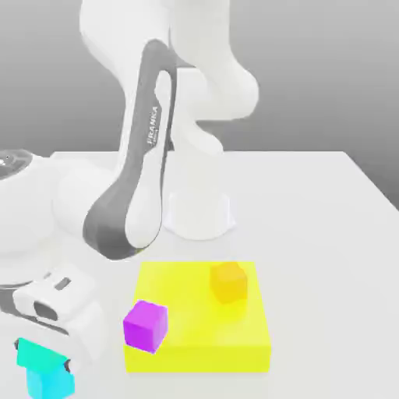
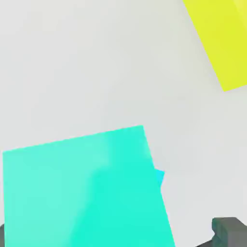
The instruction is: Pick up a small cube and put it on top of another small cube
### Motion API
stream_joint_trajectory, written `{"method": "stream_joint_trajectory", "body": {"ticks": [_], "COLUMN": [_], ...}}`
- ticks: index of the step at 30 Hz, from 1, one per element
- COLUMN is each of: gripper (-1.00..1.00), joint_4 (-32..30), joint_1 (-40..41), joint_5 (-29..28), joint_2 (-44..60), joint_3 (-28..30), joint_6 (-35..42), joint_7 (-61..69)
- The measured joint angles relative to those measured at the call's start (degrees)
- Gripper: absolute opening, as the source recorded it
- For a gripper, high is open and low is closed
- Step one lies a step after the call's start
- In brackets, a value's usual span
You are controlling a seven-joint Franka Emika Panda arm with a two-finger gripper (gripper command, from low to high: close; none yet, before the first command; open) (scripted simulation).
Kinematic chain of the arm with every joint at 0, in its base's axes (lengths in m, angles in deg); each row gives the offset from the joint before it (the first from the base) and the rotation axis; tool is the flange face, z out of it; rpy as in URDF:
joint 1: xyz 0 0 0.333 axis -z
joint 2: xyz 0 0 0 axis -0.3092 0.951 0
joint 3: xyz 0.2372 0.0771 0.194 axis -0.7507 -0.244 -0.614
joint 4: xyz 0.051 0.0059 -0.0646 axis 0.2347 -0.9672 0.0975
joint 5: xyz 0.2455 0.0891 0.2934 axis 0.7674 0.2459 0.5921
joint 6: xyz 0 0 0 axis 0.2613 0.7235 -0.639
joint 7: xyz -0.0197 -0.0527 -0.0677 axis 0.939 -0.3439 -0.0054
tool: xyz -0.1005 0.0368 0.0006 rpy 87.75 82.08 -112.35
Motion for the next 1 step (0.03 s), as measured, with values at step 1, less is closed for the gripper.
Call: {"method": "stream_joint_trajectory", "body": {"ticks": [1], "gripper": [1.00], "joint_4": [-0.16], "joint_1": [-0.49], "joint_5": [-1.45], "joint_2": [-1.81], "joint_3": [0.77], "joint_6": [1.48], "joint_7": [-0.96]}}
